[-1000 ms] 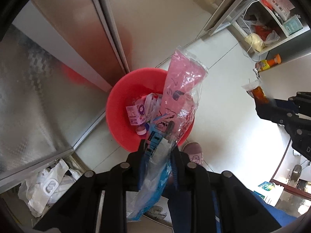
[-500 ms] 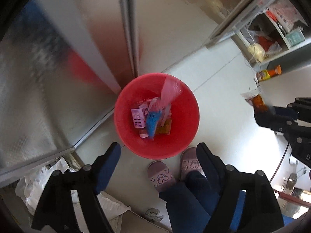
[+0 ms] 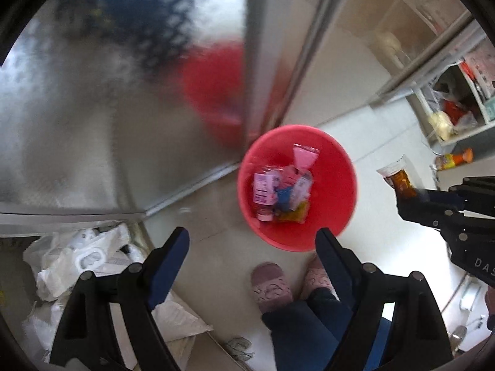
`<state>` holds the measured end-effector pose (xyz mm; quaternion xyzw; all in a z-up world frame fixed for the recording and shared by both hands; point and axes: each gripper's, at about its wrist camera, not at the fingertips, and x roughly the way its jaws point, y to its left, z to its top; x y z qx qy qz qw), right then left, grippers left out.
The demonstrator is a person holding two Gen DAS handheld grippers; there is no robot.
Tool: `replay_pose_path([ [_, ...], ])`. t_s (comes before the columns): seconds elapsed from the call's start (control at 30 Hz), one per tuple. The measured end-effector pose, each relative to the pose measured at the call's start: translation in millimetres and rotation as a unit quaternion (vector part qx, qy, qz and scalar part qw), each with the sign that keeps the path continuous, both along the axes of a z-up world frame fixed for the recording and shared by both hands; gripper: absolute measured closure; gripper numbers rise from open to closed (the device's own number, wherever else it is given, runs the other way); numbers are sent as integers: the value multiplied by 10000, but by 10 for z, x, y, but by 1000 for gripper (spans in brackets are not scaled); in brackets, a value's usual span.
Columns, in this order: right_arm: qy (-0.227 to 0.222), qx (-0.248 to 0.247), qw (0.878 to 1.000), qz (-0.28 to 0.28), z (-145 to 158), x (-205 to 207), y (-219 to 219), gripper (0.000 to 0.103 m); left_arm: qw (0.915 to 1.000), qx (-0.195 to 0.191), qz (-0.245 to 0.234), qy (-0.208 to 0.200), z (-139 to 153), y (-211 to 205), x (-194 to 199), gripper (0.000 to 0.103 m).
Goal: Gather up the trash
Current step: 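Open the right tool to drop the sauce packet into the red bin, then raise both open tools back up to the counter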
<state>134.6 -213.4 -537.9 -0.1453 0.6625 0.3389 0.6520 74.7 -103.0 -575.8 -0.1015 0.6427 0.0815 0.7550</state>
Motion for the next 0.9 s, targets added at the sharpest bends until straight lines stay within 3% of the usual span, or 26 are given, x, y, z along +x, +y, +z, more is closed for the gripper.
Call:
replay_pose_path([
  [0.17, -36, -30, 10000, -6, 18, 29, 12, 92, 9999, 158, 35, -43, 48, 63, -15, 20],
  [0.27, -108, -85, 9999, -15, 50, 2, 26, 86, 9998, 166, 54, -59, 75, 103, -39, 20],
  [0.33, -53, -89, 9999, -21, 62, -2, 34, 66, 9998, 190, 54, -62, 96, 111, -53, 20],
  [0.53, -339, -169, 9993, -51, 325, -34, -6, 37, 9994, 297, 95, -128, 385, 96, -100, 20],
  [0.67, -471, -23, 9988, -118, 796, -74, -77, 24, 9991, 178, 315, -236, 885, 70, -149, 20],
  [0.8, -754, 134, 9966, -319, 1480, -114, -181, 14, 9971, 297, 502, -489, 1585, -17, -207, 20],
  [0.9, -1306, 219, 9899, -507, 2077, -160, -264, 11, 9934, 359, 784, -751, 2156, -72, -273, 20],
])
